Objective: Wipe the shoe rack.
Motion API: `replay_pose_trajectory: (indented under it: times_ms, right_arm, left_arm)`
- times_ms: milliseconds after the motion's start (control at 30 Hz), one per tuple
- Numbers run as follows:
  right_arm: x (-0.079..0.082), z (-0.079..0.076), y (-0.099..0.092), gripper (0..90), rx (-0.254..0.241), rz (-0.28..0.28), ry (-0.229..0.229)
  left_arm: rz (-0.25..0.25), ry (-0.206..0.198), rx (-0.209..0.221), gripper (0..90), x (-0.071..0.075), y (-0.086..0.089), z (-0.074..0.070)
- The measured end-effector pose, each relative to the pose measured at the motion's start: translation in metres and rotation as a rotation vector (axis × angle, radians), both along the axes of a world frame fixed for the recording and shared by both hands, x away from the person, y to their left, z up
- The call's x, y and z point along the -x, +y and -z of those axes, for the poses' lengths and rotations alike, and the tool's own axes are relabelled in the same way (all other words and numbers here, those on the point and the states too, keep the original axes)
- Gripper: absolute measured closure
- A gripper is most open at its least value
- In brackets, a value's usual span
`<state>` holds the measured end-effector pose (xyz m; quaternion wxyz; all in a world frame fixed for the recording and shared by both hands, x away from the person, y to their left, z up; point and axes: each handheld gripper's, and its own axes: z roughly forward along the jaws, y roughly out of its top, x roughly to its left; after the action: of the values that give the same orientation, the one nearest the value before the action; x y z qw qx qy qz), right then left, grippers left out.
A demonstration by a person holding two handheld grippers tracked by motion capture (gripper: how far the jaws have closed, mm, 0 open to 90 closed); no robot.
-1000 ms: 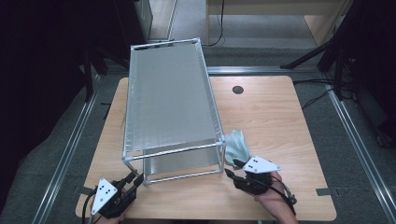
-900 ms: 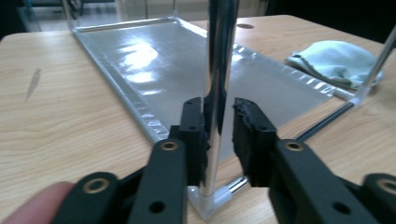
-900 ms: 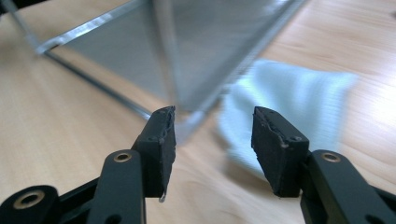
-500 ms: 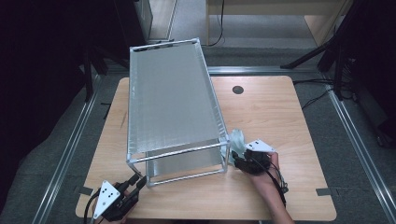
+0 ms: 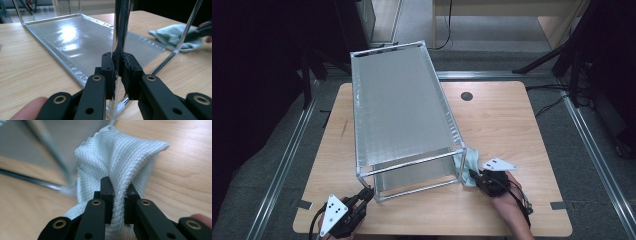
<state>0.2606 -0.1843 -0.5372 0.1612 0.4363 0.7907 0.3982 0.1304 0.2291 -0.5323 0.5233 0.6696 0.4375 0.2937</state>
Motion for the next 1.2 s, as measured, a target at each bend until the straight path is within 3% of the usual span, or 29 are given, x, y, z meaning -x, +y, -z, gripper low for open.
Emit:
replay_pose_trajectory:
  times_ms: [67, 200, 333, 367, 400, 433, 500, 600, 633, 700, 800, 867, 933, 1033, 1067, 1100, 1133, 1200]
  right_arm:
    - [0.008, -0.007, -0.007, 83.4, -0.042, -0.001, -0.013]
    - [0.021, -0.032, -0.011, 83.4, -0.082, -0.01, -0.098]
    - [0.028, -0.063, -0.013, 83.5, -0.131, 0.016, -0.187]
    - [0.028, -0.063, -0.013, 83.5, -0.131, 0.016, -0.187]
    - [0.031, -0.07, -0.013, 83.5, -0.142, 0.021, -0.217]
    - [0.039, -0.087, -0.013, 83.4, -0.176, 0.044, -0.282]
    - [0.044, -0.096, -0.012, 83.5, -0.193, 0.053, -0.315]
    - [0.046, -0.091, -0.006, 83.7, -0.16, 0.034, -0.318]
    - [0.045, -0.086, -0.003, 83.7, -0.15, 0.027, -0.294]
    - [0.042, -0.071, 0.002, 83.6, -0.122, 0.009, -0.211]
    - [0.036, -0.044, 0.012, 83.6, -0.029, -0.03, -0.088]
    - [0.032, -0.025, 0.019, 83.6, 0.035, -0.051, -0.032]
    - [0.031, -0.012, 0.026, 83.6, 0.06, -0.067, 0.008]
    - [0.034, -0.012, 0.034, 83.6, 0.051, -0.11, 0.009]
    - [0.04, -0.019, 0.044, 83.5, 0.031, -0.156, -0.033]
    - [0.042, -0.022, 0.048, 83.4, 0.027, -0.161, -0.046]
    - [0.043, -0.024, 0.051, 83.3, 0.031, -0.151, -0.063]
    - [0.041, -0.024, 0.05, 83.4, 0.027, -0.073, -0.094]
  left_arm:
    - [0.007, 0.005, 0.007, 80.9, -0.001, -0.005, 0.0]
    - [0.03, 0.008, -0.004, 81.5, -0.002, -0.013, -0.001]
    - [0.052, 0.011, -0.005, 81.6, -0.002, -0.02, -0.001]
    - [0.058, 0.013, -0.003, 81.6, -0.002, -0.021, -0.001]
    - [0.063, 0.014, 0.0, 81.6, -0.002, -0.022, -0.001]
    - [0.067, 0.015, 0.0, 81.6, -0.002, -0.023, -0.001]
    - [0.076, 0.013, -0.002, 81.6, -0.001, -0.027, -0.001]
    - [0.078, 0.012, -0.008, 81.7, -0.001, -0.029, -0.001]
    - [0.079, 0.012, -0.008, 81.7, -0.001, -0.029, -0.001]
    - [0.082, 0.012, -0.01, 81.8, -0.001, -0.029, -0.001]
    - [0.084, 0.012, -0.012, 81.8, -0.001, -0.029, -0.001]
    - [0.086, 0.012, -0.012, 81.8, -0.002, -0.029, -0.001]
    - [0.086, 0.012, -0.011, 81.8, -0.002, -0.029, -0.001]
    - [0.086, 0.011, -0.011, 81.8, -0.002, -0.029, -0.001]
    - [0.088, 0.011, -0.011, 81.8, -0.002, -0.029, -0.001]
    - [0.088, 0.011, -0.011, 81.8, -0.002, -0.029, -0.001]
    - [0.089, 0.011, -0.011, 81.8, -0.002, -0.03, -0.001]
    - [0.095, 0.009, -0.012, 81.8, -0.001, -0.03, -0.001]
